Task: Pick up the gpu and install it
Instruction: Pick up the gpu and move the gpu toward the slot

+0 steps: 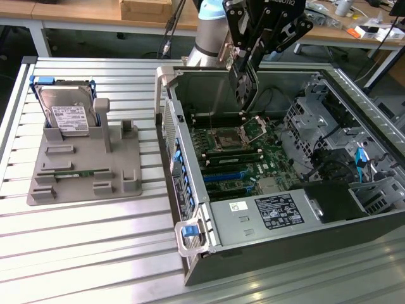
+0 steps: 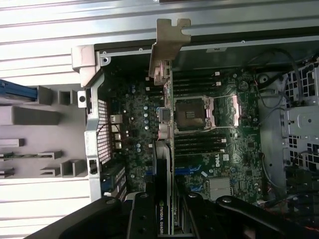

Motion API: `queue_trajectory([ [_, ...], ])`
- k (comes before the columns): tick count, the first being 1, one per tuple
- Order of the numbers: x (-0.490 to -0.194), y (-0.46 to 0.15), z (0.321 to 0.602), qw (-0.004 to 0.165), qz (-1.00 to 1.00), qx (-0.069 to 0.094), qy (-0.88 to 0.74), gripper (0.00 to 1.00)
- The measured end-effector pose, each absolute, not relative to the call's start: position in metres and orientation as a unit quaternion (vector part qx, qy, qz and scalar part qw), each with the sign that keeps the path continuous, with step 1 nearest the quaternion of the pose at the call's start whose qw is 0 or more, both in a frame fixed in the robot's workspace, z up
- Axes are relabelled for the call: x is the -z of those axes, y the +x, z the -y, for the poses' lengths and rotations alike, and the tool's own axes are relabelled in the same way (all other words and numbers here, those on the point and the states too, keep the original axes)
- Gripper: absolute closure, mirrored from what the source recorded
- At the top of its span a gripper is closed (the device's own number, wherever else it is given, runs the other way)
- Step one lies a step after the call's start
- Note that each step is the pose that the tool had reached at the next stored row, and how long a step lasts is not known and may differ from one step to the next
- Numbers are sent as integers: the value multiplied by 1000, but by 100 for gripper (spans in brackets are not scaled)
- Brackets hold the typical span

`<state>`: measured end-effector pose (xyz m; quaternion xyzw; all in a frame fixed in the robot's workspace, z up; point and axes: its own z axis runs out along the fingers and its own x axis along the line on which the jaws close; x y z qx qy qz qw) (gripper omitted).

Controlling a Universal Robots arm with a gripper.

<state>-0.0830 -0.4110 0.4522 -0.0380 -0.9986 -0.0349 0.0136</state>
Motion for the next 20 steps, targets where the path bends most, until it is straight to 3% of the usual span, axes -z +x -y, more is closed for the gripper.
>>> queue_trajectory([
  [20, -448, -68, 412, 15, 999, 35, -38, 74],
])
